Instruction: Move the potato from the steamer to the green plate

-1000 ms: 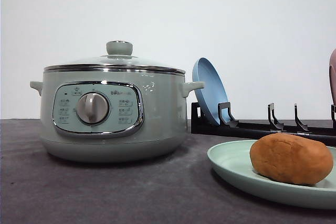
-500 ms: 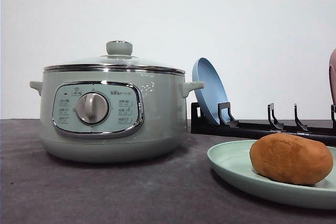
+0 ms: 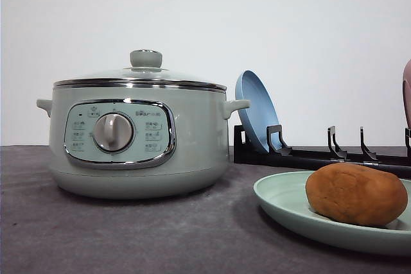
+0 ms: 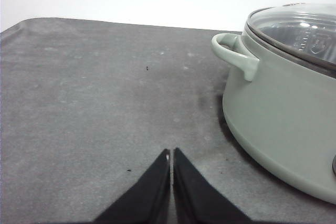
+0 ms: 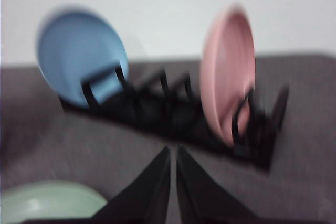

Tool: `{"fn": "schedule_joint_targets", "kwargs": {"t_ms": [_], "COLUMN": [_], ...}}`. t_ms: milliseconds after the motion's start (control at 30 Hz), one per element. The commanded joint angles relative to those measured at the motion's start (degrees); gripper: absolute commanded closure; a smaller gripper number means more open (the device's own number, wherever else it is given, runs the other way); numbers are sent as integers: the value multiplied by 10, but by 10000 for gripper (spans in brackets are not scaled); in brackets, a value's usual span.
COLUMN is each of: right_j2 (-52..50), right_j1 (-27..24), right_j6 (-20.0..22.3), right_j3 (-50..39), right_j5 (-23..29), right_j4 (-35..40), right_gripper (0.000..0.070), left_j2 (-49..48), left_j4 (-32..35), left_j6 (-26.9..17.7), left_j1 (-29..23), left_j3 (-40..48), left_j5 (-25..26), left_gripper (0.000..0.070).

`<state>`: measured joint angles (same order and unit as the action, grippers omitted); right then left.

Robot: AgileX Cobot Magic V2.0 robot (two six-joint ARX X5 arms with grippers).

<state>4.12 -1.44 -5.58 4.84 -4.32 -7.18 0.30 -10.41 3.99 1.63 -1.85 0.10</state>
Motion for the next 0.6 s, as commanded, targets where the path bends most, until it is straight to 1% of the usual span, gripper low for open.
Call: {"fn": "schedule_joint_targets", "kwargs": {"t_ms": [0, 100, 167, 333, 567], "right_j2": [-7, -12, -19, -37, -39], "right_j1": [-1, 0, 1, 12, 14], "right_j6": [7, 7, 8, 7, 18], "right_j3": [-12, -36, -42, -42, -42], "right_j5": [1, 1, 5, 46, 36], "right_j4": [16, 16, 2, -24, -32], "right_gripper": [690, 690, 691, 690, 690], "left_j2": [-1, -1, -1, -1, -1], "left_j4": [-4, -4, -4, -4, -4], "left_j6": [1, 1, 1, 1, 1], "left_j1": [0, 0, 0, 0, 0], "left_j3": [12, 12, 12, 12, 12], "left_j5": [0, 0, 0, 0, 0], "left_gripper": [700, 700, 700, 700, 700]}}
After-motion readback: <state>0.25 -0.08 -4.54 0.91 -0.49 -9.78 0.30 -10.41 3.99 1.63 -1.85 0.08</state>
